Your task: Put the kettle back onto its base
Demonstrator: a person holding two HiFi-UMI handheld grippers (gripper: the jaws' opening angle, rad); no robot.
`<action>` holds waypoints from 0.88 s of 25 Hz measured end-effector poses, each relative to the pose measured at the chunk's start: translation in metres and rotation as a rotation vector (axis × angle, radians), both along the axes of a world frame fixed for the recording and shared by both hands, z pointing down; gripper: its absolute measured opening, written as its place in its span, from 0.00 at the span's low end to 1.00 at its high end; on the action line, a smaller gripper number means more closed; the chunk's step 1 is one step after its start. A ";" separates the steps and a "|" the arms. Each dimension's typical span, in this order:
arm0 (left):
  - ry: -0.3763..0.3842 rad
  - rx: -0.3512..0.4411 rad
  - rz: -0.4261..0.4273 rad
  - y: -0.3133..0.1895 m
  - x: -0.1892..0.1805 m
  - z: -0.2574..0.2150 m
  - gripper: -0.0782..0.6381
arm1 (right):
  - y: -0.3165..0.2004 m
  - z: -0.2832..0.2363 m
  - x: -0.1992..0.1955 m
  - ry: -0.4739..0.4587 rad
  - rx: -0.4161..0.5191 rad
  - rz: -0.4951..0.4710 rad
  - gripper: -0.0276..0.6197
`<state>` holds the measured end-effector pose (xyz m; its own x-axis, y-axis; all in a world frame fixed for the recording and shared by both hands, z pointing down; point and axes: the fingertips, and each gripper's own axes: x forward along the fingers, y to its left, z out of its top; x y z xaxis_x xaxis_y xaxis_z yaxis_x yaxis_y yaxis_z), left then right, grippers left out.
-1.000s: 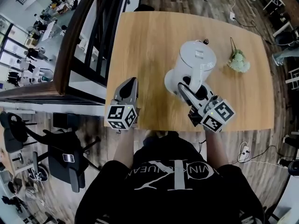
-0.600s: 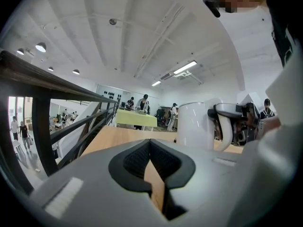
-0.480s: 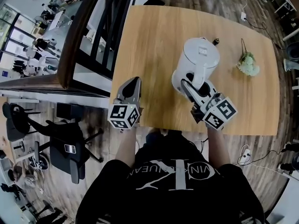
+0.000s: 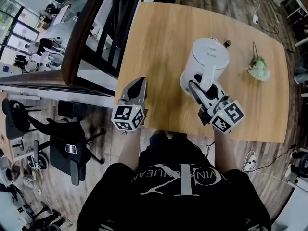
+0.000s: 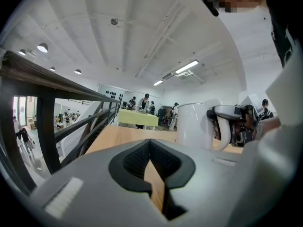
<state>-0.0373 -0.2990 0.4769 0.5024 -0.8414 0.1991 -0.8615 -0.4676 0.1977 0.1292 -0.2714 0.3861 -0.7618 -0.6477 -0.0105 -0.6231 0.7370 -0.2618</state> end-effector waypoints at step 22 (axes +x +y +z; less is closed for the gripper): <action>0.021 -0.014 0.022 0.014 0.003 0.006 0.13 | 0.021 0.009 0.001 0.068 0.036 -0.046 0.24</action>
<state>-0.0339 -0.2853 0.4830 0.5251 -0.8272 0.2000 -0.8466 -0.4836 0.2223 0.1301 -0.2500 0.3950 -0.7903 -0.6124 0.0198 -0.6040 0.7734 -0.1924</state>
